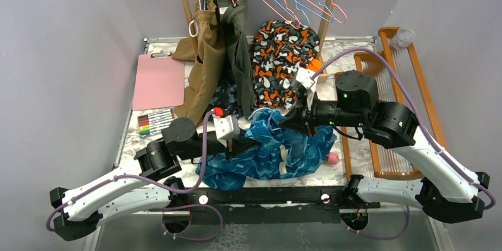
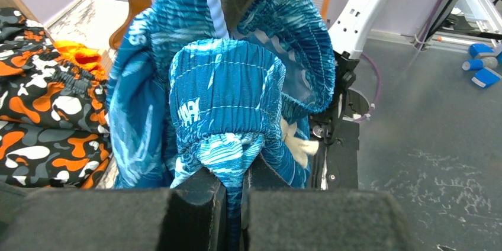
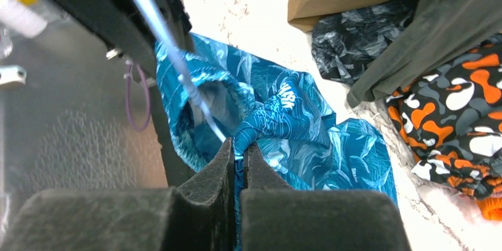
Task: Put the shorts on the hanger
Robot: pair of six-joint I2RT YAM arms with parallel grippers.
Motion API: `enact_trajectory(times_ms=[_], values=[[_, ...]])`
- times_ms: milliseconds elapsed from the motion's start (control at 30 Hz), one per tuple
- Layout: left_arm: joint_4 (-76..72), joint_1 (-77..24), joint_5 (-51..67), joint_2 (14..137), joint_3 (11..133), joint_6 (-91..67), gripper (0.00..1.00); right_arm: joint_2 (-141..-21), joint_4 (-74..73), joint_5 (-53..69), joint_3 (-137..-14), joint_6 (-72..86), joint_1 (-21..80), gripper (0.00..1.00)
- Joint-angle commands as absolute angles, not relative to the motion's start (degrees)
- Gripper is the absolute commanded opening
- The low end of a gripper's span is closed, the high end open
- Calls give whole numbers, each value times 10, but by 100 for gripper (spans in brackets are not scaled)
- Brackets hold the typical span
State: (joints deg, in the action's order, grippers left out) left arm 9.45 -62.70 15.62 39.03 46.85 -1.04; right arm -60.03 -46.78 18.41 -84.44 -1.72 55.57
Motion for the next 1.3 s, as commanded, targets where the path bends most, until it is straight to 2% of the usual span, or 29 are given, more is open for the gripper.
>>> enact_trajectory(times_ms=[0,267,467,633,833,867,967,1033,1100,1267], values=[[72,-627,127,379,480,1,0,-615,-454,95,-887,69,561,1],[73,-627,70,382,475,23,0,-627,-450,-27,-933,341,561,1],[31,-627,49,401,470,31,0,-589,-356,-43,-853,522,560,1],[-33,-627,70,411,457,20,0,-596,-325,-68,-815,575,561,1],[-69,-627,148,418,444,-11,0,-599,-314,-118,-789,556,561,1],[-73,-627,146,415,439,-14,0,-601,-317,-113,-792,548,561,7],[-100,-627,136,396,418,-21,0,-601,-299,-75,-798,502,561,40],[-116,-627,131,386,408,-24,0,-600,-291,-49,-804,471,561,55],[-122,-627,129,380,405,-25,0,-601,-298,-27,-818,442,561,64],[-123,-627,139,372,407,-26,0,-605,-335,36,-856,337,560,71]])
